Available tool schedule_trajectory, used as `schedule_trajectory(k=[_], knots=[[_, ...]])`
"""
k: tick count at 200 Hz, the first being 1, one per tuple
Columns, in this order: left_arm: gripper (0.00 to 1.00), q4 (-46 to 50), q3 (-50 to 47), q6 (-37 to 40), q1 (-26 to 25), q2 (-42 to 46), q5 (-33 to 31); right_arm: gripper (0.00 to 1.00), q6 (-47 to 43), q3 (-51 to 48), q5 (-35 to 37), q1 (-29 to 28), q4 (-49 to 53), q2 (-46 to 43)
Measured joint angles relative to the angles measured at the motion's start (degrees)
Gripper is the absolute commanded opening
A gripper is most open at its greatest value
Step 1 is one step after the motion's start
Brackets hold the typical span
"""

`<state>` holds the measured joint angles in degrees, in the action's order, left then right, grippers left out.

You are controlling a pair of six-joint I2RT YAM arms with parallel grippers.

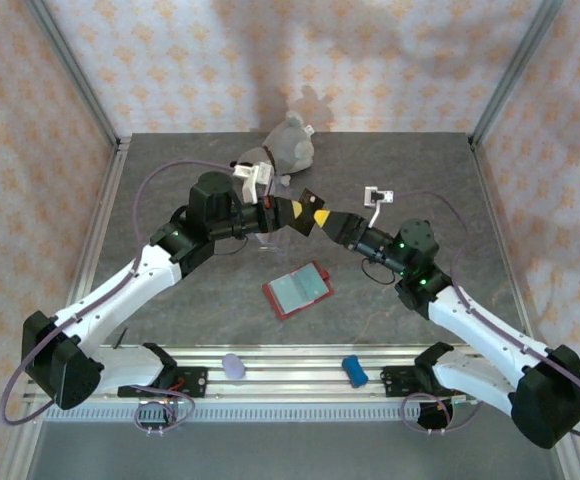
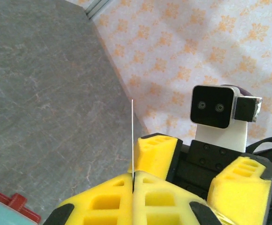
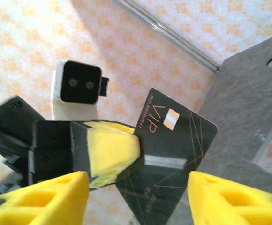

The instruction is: Put the credit cards into the card holder

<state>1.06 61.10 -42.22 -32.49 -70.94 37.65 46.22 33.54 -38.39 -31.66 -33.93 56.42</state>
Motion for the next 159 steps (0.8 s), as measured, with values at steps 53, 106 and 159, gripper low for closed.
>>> schedule_trajectory(k=[53,106,159], knots=[[0.0,-2.67,-0.33,-1.49,0.28,1.62,0.92,0.62,4.44,-0.2,0.98,0.0,-1.6,2.36],[0.0,-3.52,-1.4,-1.99,0.35,2.38,0.92,0.33,7.67,-0.24,-1.62,0.28,-6.93,6.49],[0.0,-4.81,-2.45,-2.86,0.74,2.01,1.14,0.02,9.2,-0.15,-3.45,0.33,-10.82,7.45]])
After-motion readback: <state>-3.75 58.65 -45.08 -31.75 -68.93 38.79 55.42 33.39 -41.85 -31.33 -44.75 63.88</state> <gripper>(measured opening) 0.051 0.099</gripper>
